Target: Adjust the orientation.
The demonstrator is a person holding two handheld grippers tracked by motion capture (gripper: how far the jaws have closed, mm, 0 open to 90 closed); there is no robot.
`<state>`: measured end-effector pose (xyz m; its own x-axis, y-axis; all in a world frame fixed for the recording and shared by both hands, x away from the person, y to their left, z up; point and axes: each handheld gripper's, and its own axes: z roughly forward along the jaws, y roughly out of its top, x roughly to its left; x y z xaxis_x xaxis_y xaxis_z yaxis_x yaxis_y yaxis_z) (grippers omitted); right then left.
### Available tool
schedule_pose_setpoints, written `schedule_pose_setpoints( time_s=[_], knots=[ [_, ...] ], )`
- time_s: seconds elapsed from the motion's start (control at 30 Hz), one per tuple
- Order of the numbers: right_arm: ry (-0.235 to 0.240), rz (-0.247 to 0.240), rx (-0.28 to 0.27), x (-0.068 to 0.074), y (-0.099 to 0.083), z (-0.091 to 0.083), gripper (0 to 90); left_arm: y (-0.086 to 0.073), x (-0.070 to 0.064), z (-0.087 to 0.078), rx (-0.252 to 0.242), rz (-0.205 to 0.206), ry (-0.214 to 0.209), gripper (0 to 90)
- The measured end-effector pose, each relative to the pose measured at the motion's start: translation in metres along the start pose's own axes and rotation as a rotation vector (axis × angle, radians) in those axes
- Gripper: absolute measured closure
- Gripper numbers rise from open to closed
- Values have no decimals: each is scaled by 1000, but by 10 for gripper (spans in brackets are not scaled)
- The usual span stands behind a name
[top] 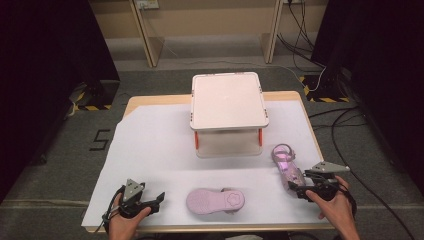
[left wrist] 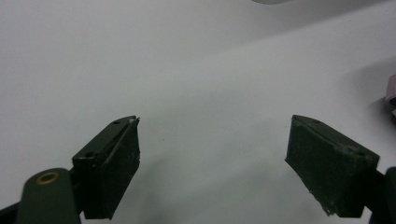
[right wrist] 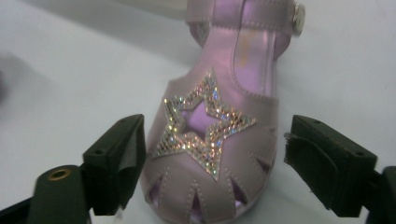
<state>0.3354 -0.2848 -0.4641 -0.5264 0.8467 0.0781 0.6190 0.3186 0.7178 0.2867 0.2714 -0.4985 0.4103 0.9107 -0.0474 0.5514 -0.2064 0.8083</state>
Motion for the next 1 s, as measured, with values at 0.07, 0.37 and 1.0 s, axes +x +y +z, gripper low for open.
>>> schedule_pose_setpoints(
  time_s=[0.07, 0.37, 1.0],
  knots=[
    [3, 2, 13, 2, -3, 3, 182, 0, 0, 0, 0, 2, -3, 170],
    [-49, -86, 75, 8, -2, 6, 191, 0, 0, -1, -1, 1, 0, 170],
    [-200, -47, -22, -20, -9, -28, 317, 0, -1, 2, 9, 2, 0, 174]
  ],
)
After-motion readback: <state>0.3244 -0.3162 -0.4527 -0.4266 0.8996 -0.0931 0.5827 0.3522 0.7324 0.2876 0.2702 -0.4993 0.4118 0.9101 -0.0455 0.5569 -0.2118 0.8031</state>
